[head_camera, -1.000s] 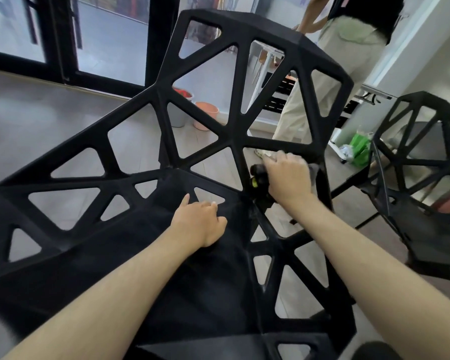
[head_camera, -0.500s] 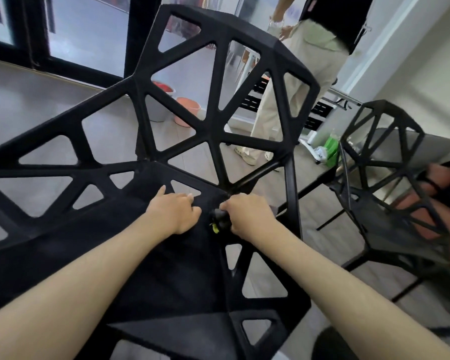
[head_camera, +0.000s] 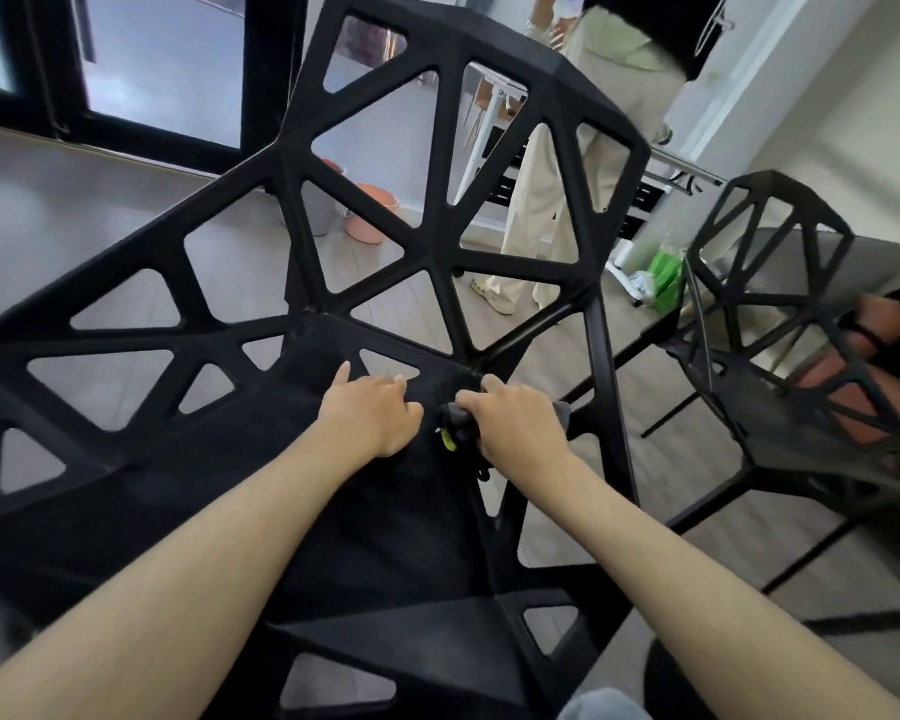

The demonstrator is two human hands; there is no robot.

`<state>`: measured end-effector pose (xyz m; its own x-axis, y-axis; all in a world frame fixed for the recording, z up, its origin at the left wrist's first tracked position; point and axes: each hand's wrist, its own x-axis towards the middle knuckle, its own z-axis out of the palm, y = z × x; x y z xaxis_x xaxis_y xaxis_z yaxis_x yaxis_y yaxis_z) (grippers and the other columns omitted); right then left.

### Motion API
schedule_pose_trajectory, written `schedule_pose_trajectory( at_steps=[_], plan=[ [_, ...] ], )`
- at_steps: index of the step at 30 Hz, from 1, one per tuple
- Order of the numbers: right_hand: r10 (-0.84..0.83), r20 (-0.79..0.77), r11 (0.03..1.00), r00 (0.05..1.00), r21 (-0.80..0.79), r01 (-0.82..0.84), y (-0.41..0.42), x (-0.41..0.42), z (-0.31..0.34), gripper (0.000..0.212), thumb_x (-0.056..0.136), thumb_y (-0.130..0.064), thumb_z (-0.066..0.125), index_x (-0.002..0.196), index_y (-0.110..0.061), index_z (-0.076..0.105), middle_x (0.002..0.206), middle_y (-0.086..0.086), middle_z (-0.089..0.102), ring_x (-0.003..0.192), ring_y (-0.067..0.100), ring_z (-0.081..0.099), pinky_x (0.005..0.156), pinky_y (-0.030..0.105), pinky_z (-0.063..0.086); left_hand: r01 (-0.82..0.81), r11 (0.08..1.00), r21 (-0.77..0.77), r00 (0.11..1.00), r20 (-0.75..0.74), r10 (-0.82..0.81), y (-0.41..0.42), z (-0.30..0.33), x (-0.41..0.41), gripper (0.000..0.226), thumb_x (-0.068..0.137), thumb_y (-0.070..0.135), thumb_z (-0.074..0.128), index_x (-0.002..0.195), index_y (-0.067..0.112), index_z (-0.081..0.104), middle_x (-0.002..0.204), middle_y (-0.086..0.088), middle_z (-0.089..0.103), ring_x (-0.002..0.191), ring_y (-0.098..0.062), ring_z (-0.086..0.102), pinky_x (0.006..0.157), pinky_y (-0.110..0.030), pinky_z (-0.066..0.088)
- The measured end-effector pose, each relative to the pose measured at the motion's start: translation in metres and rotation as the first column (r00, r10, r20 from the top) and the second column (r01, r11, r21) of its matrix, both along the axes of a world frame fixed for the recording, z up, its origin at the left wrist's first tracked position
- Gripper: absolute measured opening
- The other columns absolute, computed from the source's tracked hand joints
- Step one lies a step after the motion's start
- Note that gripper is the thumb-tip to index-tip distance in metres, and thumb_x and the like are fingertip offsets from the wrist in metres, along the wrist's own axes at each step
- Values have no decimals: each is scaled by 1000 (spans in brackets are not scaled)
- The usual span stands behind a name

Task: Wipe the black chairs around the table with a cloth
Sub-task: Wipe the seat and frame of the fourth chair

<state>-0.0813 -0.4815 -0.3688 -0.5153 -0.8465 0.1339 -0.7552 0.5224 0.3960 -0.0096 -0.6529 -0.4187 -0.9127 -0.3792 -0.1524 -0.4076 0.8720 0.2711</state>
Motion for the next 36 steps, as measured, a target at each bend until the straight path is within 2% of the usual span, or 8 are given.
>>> schedule_pose_trajectory(
  at_steps=[4, 7, 13, 20, 24, 27, 31, 36],
  plan=[
    [15, -16, 999, 1000, 33, -14, 18, 9, 12, 16, 96, -16, 55, 109, -23, 62, 106, 3, 57, 94, 27, 62, 64, 36, 38, 7, 1000, 10, 1000, 7, -7, -3, 0, 1, 62, 105, 38, 19, 162, 14, 29, 162, -7, 43, 148, -25, 39, 129, -50, -2],
    [-73, -143, 997, 987, -8, 73, 37, 2, 49, 21, 97, -18, 52, 107, -26, 68, 103, 2, 58, 98, 27, 59, 67, 37, 38, -1, 1000, 16, 1000, -4, 1, -4, -1, 0, 61, 104, 37, 19, 159, 14, 35, 156, -9, 49, 144, -26, 43, 129, -50, -1],
    [-150, -283, 989, 947, -54, 141, 61, 4, 74, 11, 84, -14, 65, 91, -22, 66, 91, 6, 57, 83, 30, 58, 61, 37, 33, -19, 999, 43, 999, -27, 20, 0, -4, 1, 63, 105, 36, 20, 162, 13, 29, 162, -9, 42, 149, -26, 36, 129, -51, -2],
    [-114, -117, 987, 986, -128, 99, 35, 18, 9, 19, 63, -4, 75, 71, -18, 64, 69, 6, 54, 55, 29, 56, 47, 29, 27, -20, 999, 46, 999, -33, 22, -2, -3, 1, 61, 105, 35, 20, 161, 13, 31, 161, -9, 43, 149, -25, 37, 129, -52, -2],
    [-81, -133, 997, 988, 7, 83, 50, 22, 24, 19, 74, -10, 75, 86, -22, 67, 84, 2, 56, 74, 27, 60, 55, 33, 34, -10, 1000, 17, 999, -32, 10, 3, -4, 4, 61, 105, 35, 21, 159, 12, 33, 158, -9, 46, 146, -26, 40, 129, -52, -1],
    [-194, -262, 980, 945, -89, 177, 73, 17, 59, 18, 83, -12, 66, 95, -26, 66, 93, 3, 55, 86, 28, 57, 62, 35, 35, -15, 1000, 26, 999, -39, 16, 2, -1, 3, 59, 104, 34, 23, 156, 11, 38, 155, -11, 49, 144, -27, 43, 129, -52, 0],
    [-262, -317, 961, 912, -176, 215, 82, 13, 71, 17, 84, -14, 67, 99, -23, 68, 93, 5, 55, 84, 28, 56, 64, 35, 36, -6, 1000, 20, 1000, -26, 7, 3, -2, 3, 60, 104, 34, 24, 157, 11, 37, 156, -10, 48, 145, -27, 41, 129, -51, -1],
    [-186, -138, 981, 973, -74, 177, 47, 31, 12, 23, 62, -10, 82, 75, -21, 67, 77, 3, 57, 65, 28, 59, 54, 31, 29, -2, 1000, 6, 1000, 1, 2, 2, -1, 3, 60, 105, 34, 22, 160, 11, 32, 160, -9, 44, 148, -27, 38, 129, -51, -2]
  ],
)
